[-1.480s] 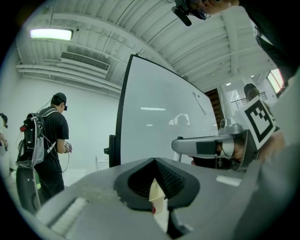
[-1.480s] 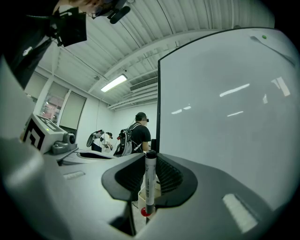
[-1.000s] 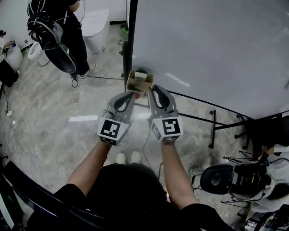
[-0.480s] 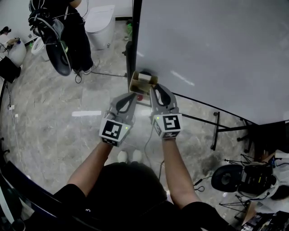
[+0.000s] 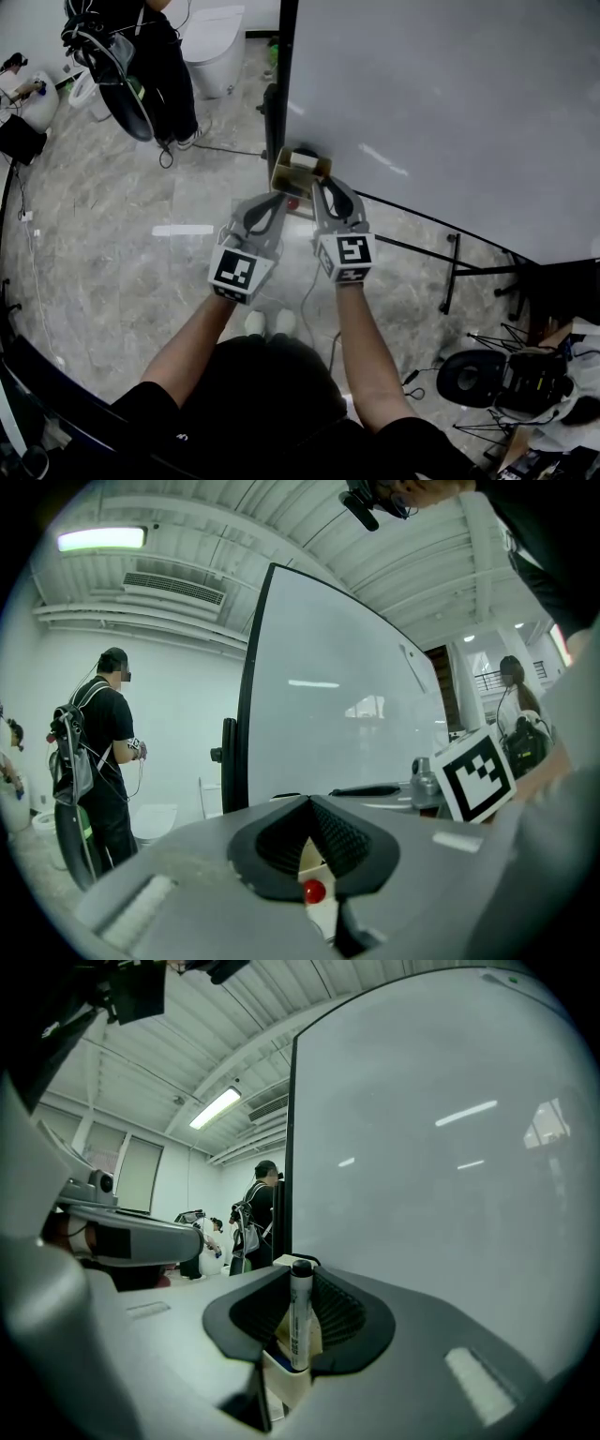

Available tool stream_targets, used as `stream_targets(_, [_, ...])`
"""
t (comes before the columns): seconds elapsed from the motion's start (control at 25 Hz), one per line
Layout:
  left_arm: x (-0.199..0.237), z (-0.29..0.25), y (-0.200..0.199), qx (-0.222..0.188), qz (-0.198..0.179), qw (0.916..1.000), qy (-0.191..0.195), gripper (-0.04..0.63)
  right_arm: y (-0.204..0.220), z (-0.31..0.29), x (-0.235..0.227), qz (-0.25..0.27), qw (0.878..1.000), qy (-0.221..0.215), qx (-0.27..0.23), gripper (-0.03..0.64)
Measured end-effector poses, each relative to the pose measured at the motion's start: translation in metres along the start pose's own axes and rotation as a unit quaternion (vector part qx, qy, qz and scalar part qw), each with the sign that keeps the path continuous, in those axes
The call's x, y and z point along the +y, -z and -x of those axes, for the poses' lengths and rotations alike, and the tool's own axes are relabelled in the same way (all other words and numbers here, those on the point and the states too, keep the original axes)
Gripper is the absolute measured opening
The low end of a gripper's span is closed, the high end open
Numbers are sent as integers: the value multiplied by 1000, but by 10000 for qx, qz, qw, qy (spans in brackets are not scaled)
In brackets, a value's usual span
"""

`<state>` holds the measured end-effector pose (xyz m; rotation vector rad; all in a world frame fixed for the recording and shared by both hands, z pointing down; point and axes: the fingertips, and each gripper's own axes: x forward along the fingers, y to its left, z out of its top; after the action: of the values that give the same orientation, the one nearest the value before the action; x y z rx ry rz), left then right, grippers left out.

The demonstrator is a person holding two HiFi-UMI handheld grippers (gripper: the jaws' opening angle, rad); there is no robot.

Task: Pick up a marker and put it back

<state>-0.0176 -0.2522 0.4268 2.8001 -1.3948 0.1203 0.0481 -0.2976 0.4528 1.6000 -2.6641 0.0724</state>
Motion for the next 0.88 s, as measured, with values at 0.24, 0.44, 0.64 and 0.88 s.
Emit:
stream_targets(0.24, [1,-1,0,-10,4,10000,-34,4,9,1,1,-23,10000,-26,71,78])
stream_targets(0.44, [-1,-2,2,23,10,10000,-43,5,16,10,3,-32,9999,-18,158,79])
stream_targets(0.64, [-8,-3,1,6,37,10000,10,4,22,19,6,-15,9997,39,226,80])
stream_targets(0.88, [-13,3,-1,18,12,10000,48,4,25,30,6,5,9995,141,294,80])
